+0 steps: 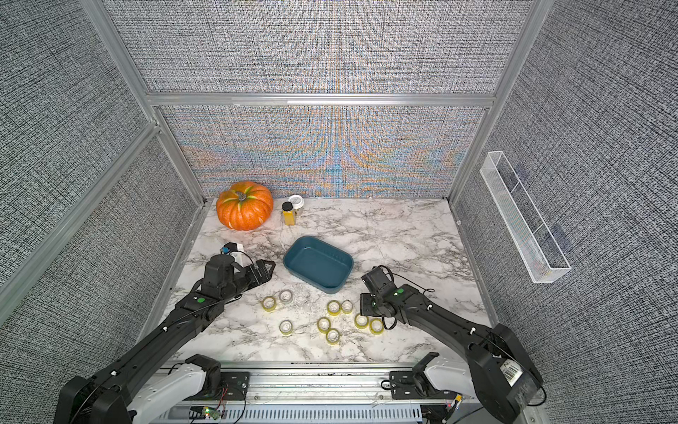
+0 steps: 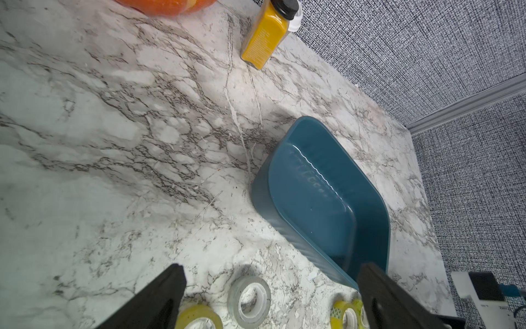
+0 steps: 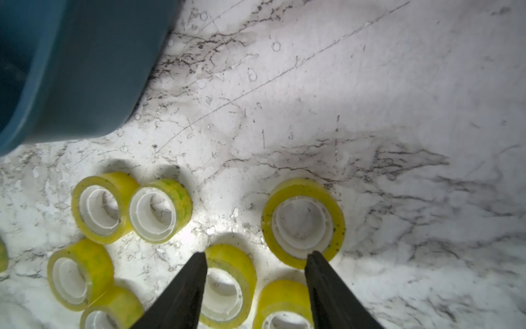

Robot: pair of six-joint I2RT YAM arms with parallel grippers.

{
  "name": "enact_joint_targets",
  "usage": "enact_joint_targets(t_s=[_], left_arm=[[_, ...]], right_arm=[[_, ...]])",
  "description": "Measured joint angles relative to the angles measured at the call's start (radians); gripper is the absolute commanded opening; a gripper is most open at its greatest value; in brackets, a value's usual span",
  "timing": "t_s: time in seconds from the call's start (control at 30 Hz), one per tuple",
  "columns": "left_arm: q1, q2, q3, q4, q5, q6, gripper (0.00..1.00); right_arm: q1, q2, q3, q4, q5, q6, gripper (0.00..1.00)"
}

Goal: Put the transparent tape into the storage box
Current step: Pick up the tape from the center of the board.

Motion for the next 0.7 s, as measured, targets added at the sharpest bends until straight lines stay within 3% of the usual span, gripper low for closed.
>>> enact_joint_targets(t_s=[0.43,0.7], left_arm=[[-0.032,0.024,0.021,0.002,-0.022,-0.003,1.00],[-0.050,0.007,0.031,-0.007,-0.043,-0.015,1.00]], right_arm=[[0.041,0.135,0.002,0.022,0.077,-0.006,0.54],[0.072,0.172,0.012,0.050,0.131,0.017,0.20]])
